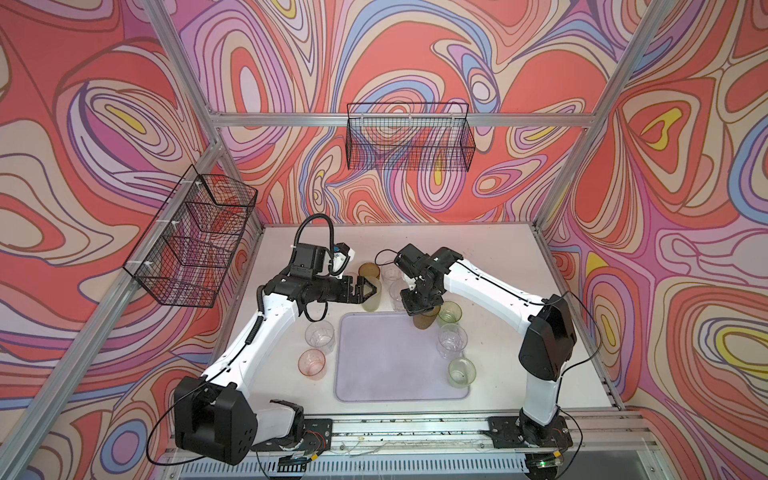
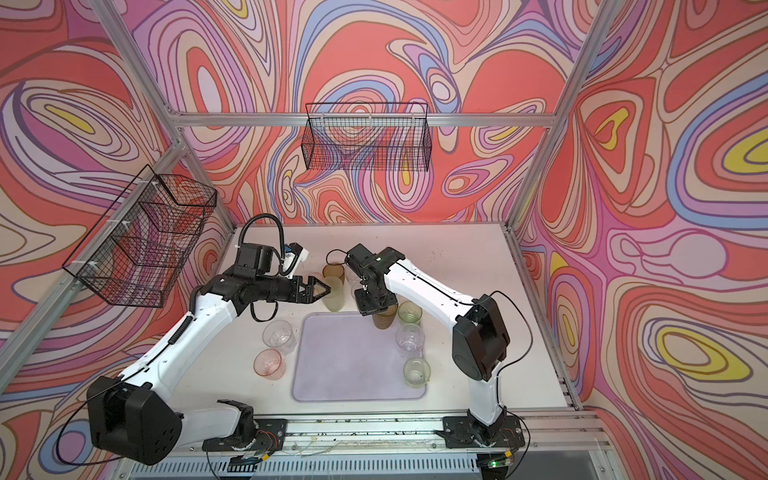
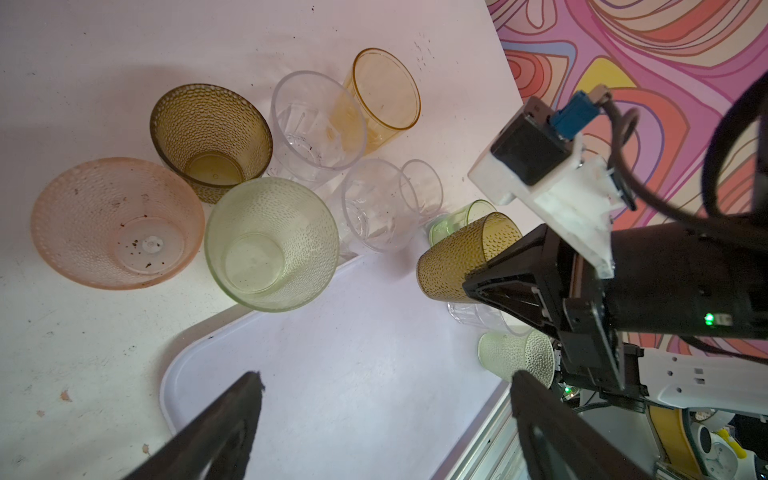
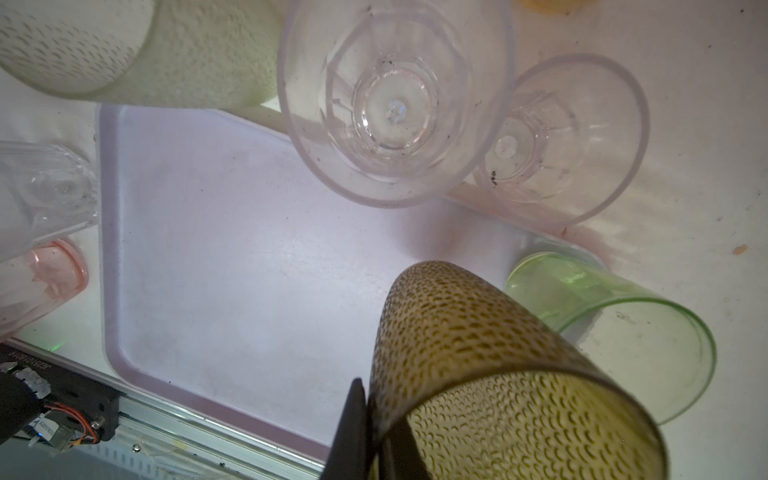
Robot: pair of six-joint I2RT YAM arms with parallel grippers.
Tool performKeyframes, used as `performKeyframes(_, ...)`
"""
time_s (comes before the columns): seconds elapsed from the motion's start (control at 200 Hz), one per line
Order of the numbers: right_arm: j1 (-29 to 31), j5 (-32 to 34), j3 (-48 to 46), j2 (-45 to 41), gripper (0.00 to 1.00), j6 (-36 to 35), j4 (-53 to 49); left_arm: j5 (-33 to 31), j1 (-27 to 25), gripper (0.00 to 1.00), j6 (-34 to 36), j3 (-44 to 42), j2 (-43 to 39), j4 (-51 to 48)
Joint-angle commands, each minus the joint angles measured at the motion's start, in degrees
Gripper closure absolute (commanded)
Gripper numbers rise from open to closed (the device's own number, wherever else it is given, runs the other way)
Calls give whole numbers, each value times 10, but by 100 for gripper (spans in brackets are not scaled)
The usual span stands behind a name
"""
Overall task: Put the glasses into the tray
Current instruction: 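Carry the olive textured cup over the tray beside the green cup, then lower the olive textured cup onto the tray and open the right gripper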
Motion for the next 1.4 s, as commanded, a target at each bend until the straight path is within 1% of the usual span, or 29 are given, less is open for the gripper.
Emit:
performKeyframes(0.0,4,13,-9,6,100,4,25,5,0,4,0,-3,6,9)
performKeyframes(0.275,4,22,-31,14,100,-5,56,4,-1,4,1,-3,7,8)
performKeyframes(0.571,4,33,-44,27,100,-11,64,3,-1,4,1,-3,6,8)
performKeyframes(1.307,4,48,-41,52,100,-19,69,2,-1,4,2,-3,7,8)
performKeyframes(1.397,4,48,-40,54,98,-19,68,2,0,4,2,-3,7,8)
